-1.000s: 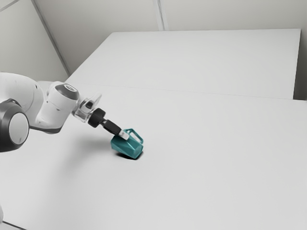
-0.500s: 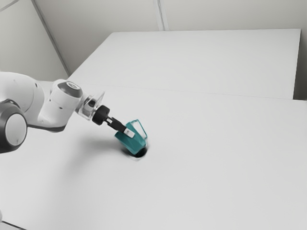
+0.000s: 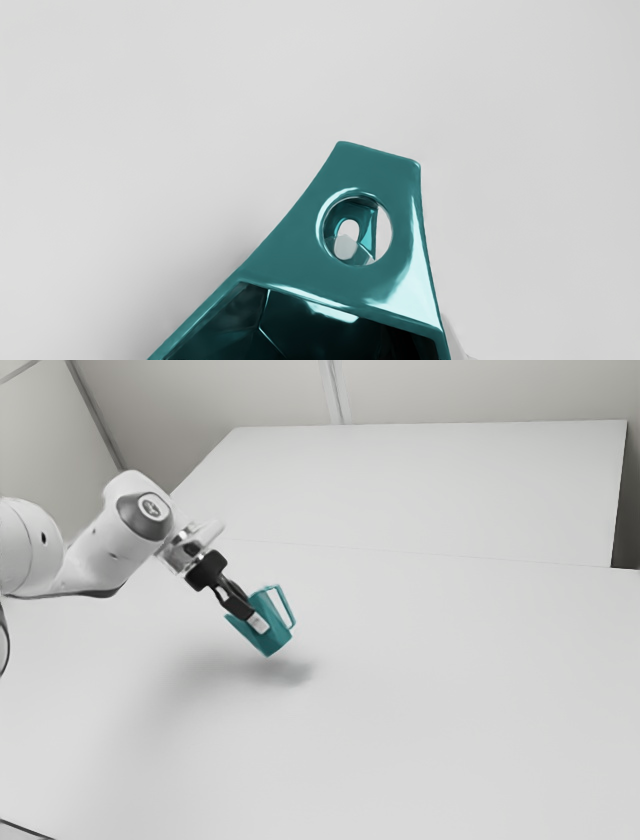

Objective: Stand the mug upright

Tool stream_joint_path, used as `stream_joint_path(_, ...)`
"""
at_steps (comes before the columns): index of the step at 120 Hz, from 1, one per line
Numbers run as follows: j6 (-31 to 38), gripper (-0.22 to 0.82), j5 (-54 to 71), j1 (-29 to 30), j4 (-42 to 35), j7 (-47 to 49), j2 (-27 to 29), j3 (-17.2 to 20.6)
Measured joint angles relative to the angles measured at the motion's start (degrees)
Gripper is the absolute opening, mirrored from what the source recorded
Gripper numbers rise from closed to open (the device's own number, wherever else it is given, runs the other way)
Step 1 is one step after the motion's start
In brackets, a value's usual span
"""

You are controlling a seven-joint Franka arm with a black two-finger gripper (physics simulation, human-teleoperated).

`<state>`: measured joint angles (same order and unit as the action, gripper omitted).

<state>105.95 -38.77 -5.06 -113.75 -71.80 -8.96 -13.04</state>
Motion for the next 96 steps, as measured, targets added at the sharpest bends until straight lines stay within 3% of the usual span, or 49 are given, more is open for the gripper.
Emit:
stream_joint_path(46, 19.2, -0.17, 26.8, -11.0, -0.6, 12.7, -2.1, -0.4)
stream_joint_path(72, 27.8, -0.17, 30.9, -12.6, -1.5, 18.1, -5.3, -0.6)
stream_joint_path(96, 31.8, -0.17, 31.7, -12.8, -2.7, 21.8, -6.3, -0.7)
